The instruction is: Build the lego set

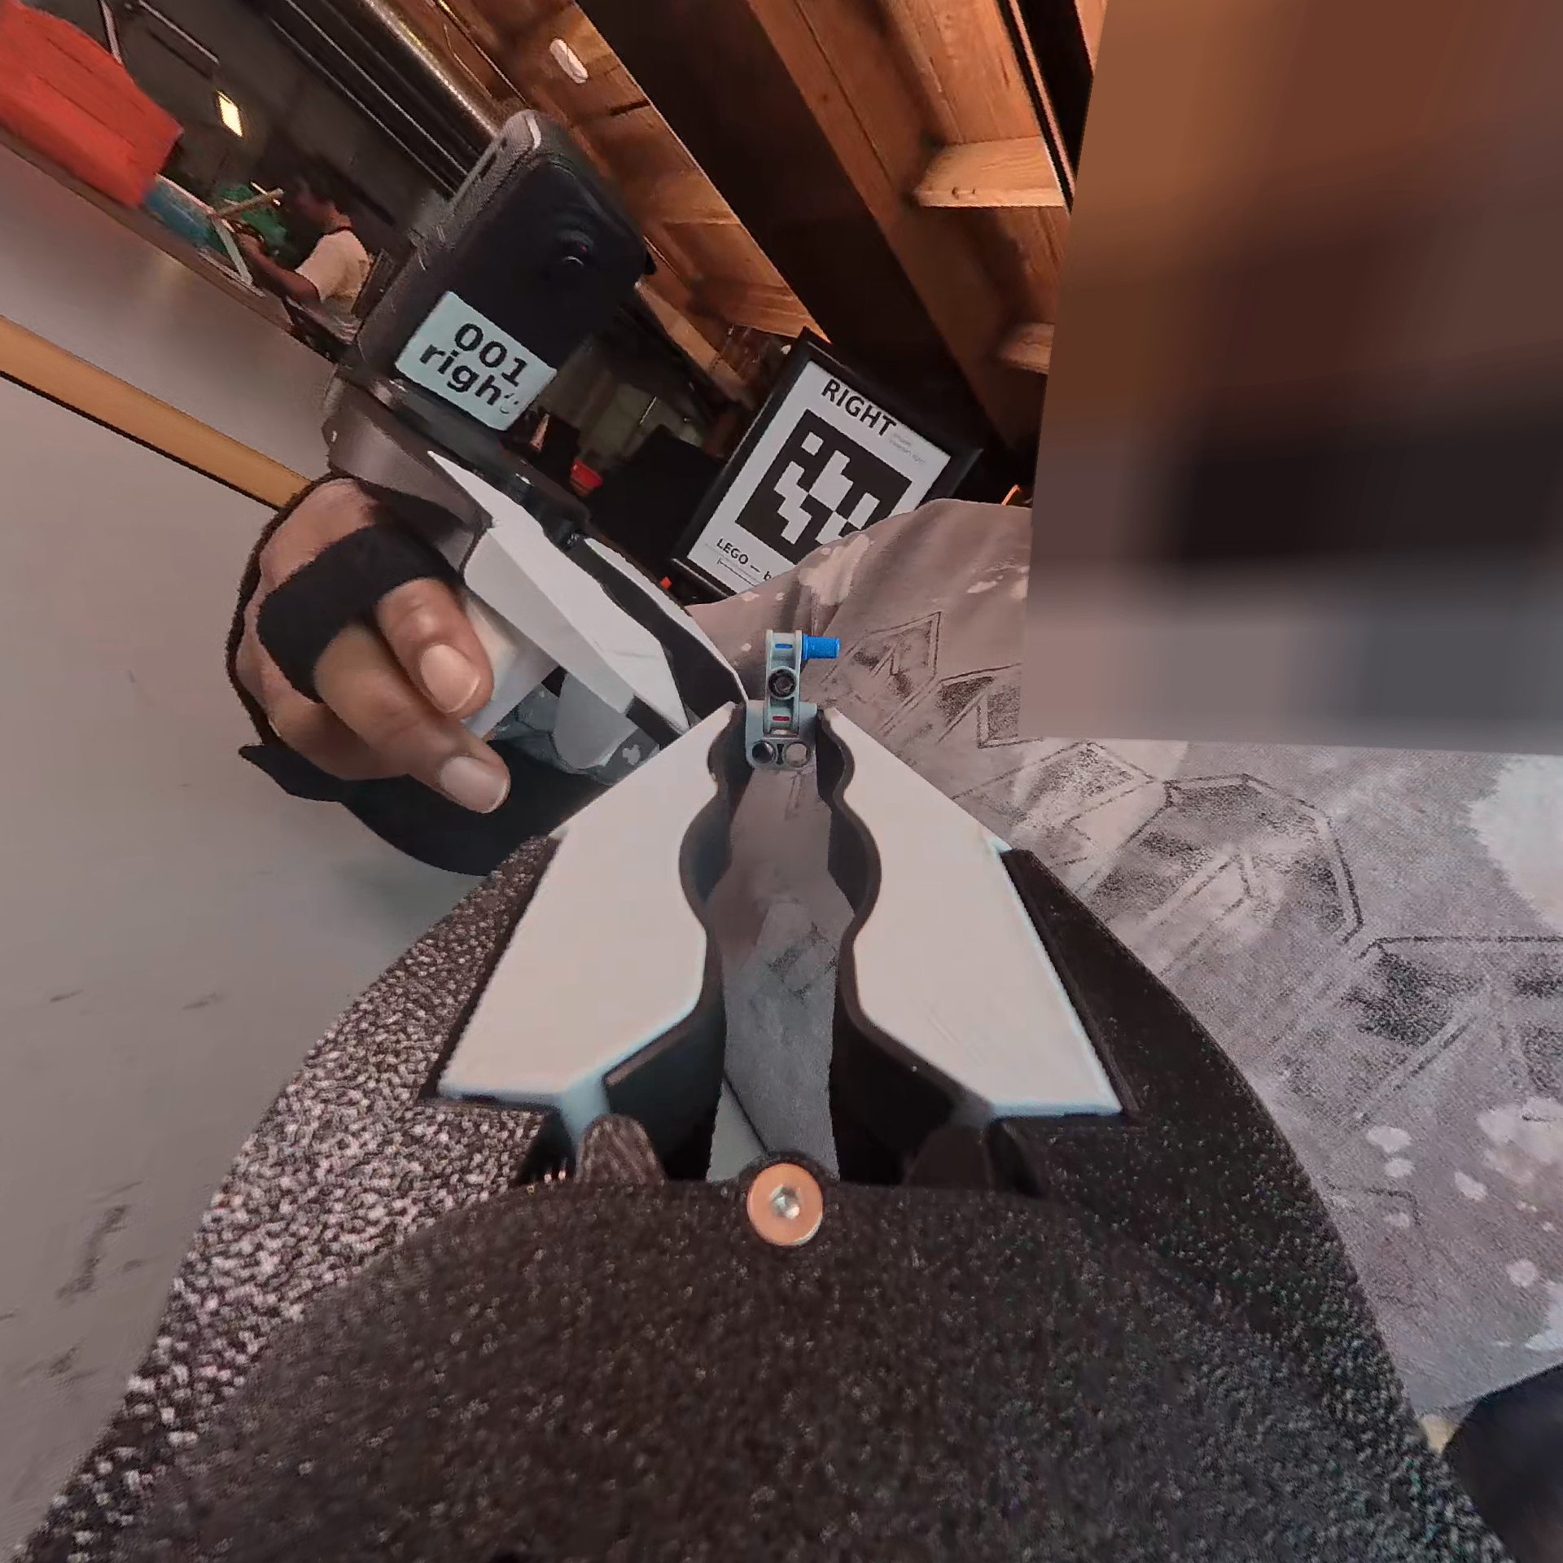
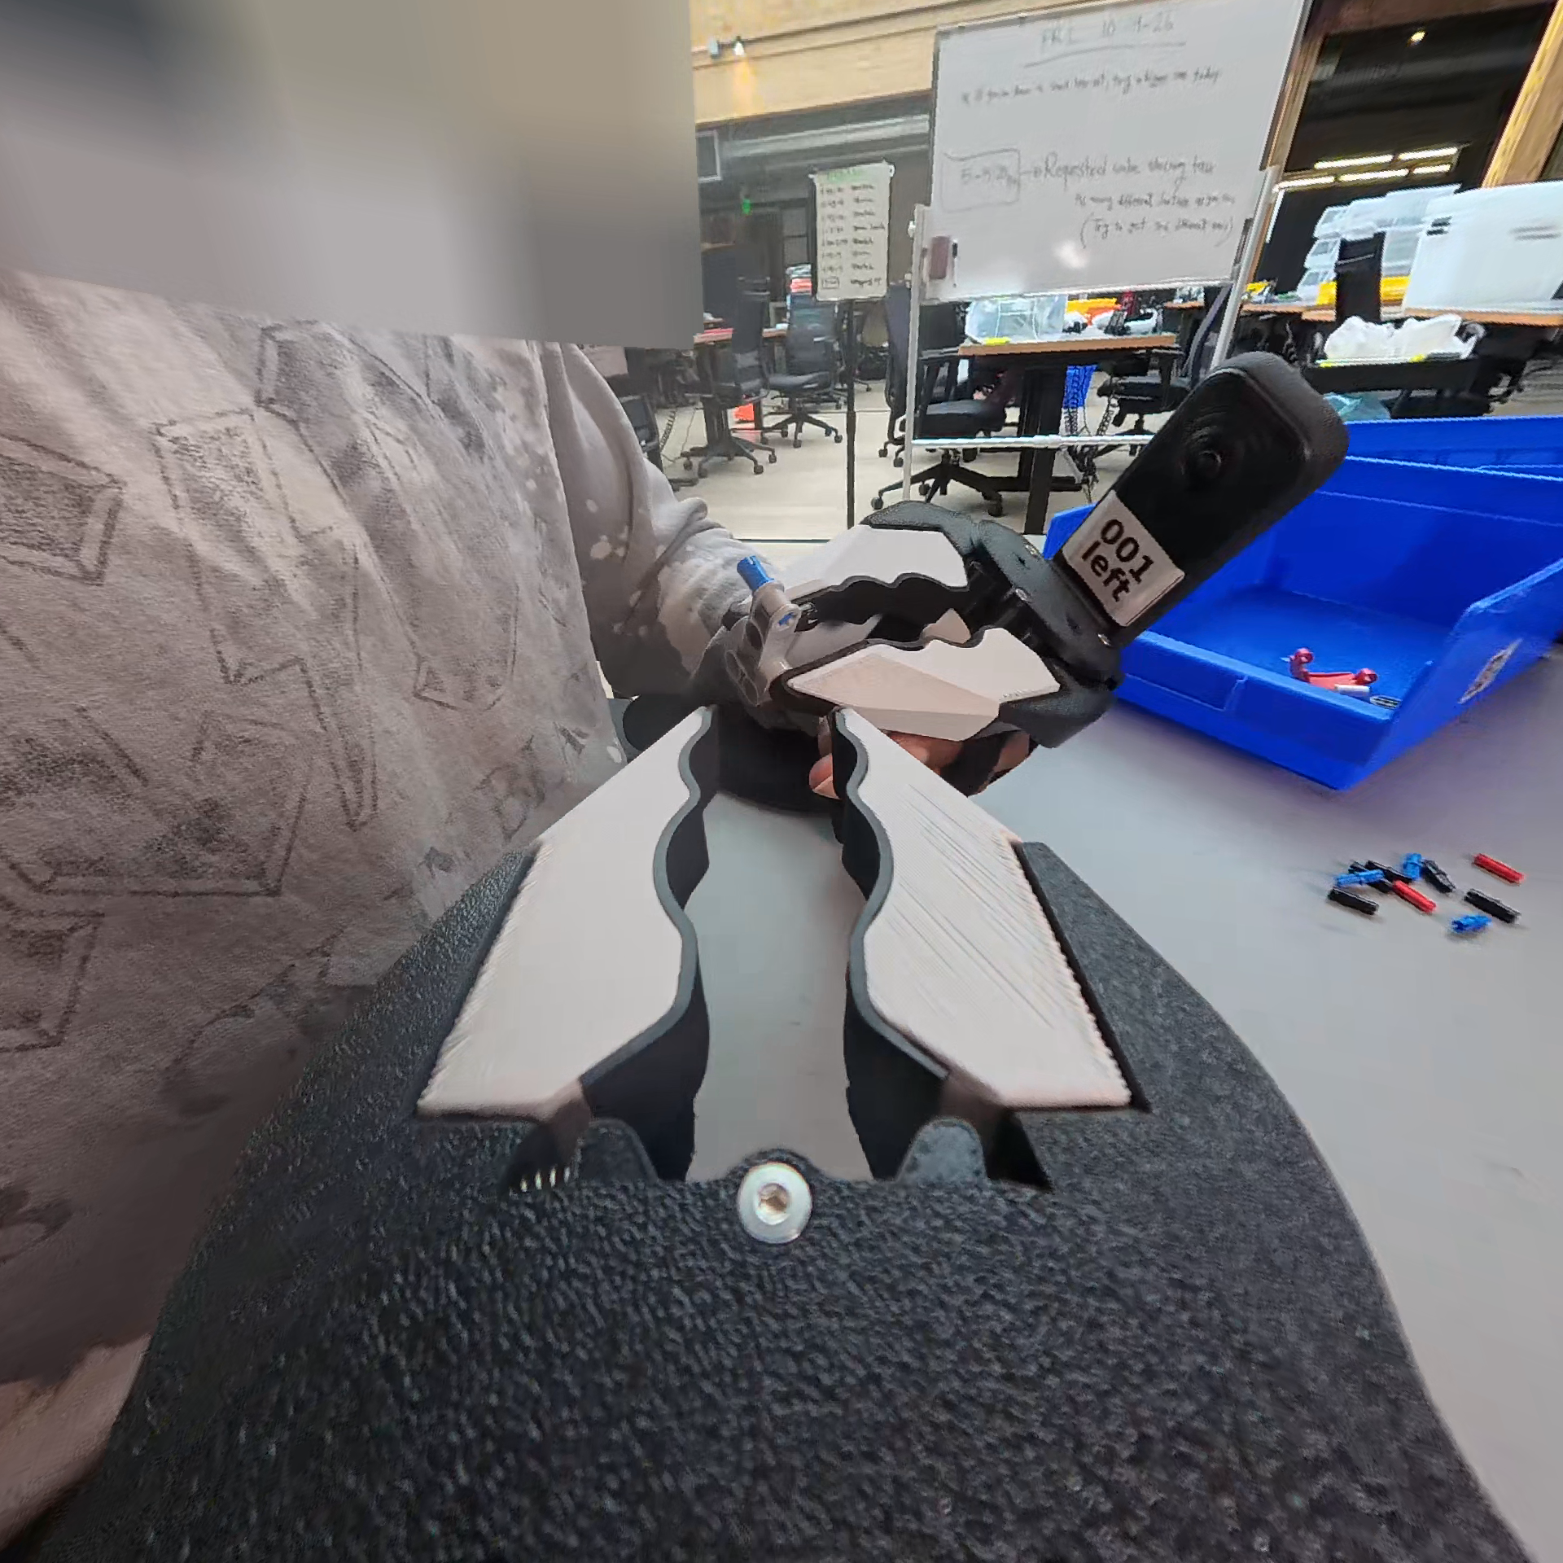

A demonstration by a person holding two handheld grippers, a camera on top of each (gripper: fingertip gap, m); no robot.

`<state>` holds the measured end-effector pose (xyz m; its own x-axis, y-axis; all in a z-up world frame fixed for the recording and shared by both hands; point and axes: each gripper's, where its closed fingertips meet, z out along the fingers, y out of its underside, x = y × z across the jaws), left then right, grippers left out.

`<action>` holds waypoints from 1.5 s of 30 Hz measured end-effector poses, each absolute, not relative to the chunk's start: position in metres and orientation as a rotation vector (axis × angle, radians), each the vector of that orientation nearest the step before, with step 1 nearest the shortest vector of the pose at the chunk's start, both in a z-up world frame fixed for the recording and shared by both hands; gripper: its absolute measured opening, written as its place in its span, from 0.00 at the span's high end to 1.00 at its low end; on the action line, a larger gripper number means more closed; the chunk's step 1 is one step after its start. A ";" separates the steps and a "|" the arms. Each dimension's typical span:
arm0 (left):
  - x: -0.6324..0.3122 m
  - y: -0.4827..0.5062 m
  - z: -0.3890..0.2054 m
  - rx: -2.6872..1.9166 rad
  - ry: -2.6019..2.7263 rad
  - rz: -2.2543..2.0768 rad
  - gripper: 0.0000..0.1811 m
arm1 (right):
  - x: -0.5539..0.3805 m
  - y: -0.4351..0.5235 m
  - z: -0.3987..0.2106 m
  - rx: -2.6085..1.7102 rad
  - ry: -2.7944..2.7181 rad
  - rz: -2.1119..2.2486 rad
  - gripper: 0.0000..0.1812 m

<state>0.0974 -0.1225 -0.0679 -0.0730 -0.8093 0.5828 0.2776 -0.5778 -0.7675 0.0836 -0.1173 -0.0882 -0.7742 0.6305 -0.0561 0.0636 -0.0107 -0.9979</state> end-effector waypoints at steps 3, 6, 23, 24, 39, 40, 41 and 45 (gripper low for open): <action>0.096 -0.115 -0.073 -1.450 0.579 -1.688 0.92 | 0.082 -0.111 -0.092 -0.751 -1.864 1.804 0.86; 0.089 -0.101 -0.075 -1.480 0.512 -1.570 0.93 | 0.073 -0.100 -0.092 -0.828 -1.815 1.763 0.86; 0.058 -0.058 -0.087 -1.557 0.145 -1.462 0.93 | 0.033 -0.061 -0.095 -0.849 -1.593 1.228 0.87; 0.057 -0.056 -0.087 -1.559 0.125 -1.473 0.92 | 0.033 -0.060 -0.095 -0.848 -1.591 1.219 0.89; 0.046 -0.059 -0.092 -1.656 0.323 -1.036 0.94 | 0.043 -0.068 -0.098 -0.970 -1.640 1.521 0.90; 0.049 -0.061 -0.093 -1.660 0.364 -0.984 0.94 | 0.043 -0.070 -0.098 -0.980 -1.647 1.549 0.90; 0.051 -0.062 -0.094 -1.665 0.404 -0.928 0.94 | 0.044 -0.071 -0.098 -0.990 -1.649 1.571 0.90; 0.052 -0.061 -0.100 -1.685 0.513 -0.704 0.96 | 0.045 -0.075 -0.104 -1.057 -1.689 1.632 0.90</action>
